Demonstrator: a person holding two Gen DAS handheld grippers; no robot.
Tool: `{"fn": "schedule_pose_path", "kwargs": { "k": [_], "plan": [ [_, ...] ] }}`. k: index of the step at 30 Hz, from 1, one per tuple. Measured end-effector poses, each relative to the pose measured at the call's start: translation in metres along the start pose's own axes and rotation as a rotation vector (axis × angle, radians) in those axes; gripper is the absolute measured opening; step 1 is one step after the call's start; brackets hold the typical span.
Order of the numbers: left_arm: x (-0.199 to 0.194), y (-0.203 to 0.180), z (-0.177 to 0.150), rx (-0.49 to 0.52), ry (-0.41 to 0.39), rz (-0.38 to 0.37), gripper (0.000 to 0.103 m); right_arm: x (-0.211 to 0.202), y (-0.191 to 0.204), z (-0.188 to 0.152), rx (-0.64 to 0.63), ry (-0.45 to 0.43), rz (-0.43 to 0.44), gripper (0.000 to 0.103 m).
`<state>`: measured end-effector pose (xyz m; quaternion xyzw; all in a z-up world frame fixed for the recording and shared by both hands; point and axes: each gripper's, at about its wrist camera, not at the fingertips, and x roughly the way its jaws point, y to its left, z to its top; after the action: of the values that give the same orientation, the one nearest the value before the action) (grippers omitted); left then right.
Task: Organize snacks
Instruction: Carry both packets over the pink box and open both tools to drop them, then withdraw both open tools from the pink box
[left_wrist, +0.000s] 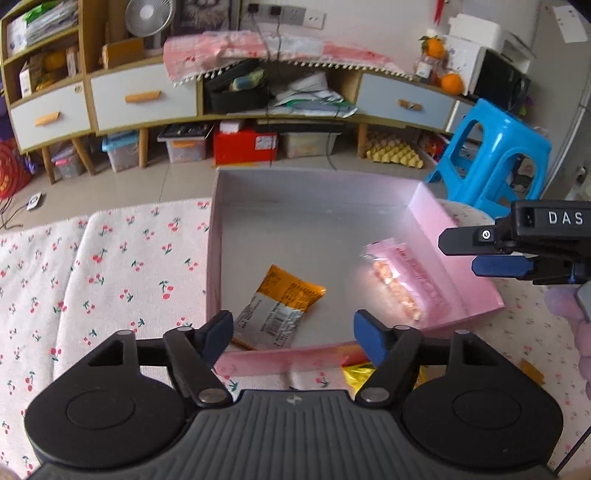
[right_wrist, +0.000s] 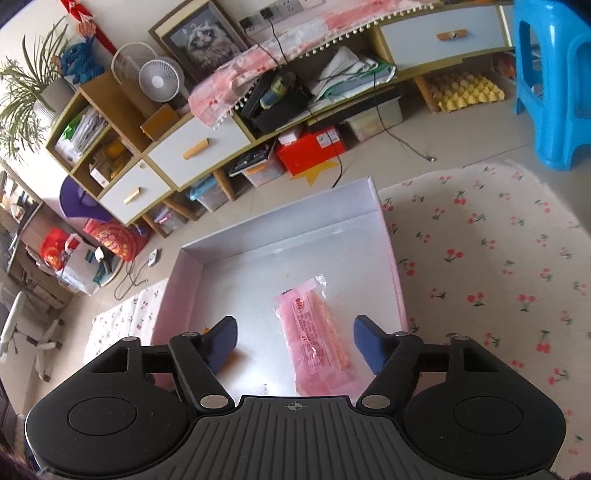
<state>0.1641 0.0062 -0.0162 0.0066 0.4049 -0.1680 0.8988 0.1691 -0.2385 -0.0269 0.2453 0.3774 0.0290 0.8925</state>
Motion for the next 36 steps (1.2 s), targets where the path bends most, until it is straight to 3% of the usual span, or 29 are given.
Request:
{"fn": "schedule_pose_path", "kwargs": {
  "k": [5, 11, 27, 36],
  "plan": [
    [-0.02, -0.004, -0.001, -0.034, 0.005, 0.012, 0.094, -0.031, 0.005, -0.004, -0.029, -0.04, -0.042, 0.085],
    [-0.046, -0.007, -0.013, -0.07, 0.01, 0.057, 0.101, -0.066, 0.013, -0.02, -0.084, -0.053, -0.071, 0.089],
    [-0.093, -0.007, -0.059, -0.107, 0.004, 0.129, 0.102, -0.116, 0.02, -0.077, -0.141, -0.077, -0.048, 0.095],
    [-0.096, 0.002, -0.094, -0.05, -0.065, 0.15, 0.103, -0.116, 0.015, -0.123, -0.323, -0.129, -0.097, 0.096]
  ]
}}
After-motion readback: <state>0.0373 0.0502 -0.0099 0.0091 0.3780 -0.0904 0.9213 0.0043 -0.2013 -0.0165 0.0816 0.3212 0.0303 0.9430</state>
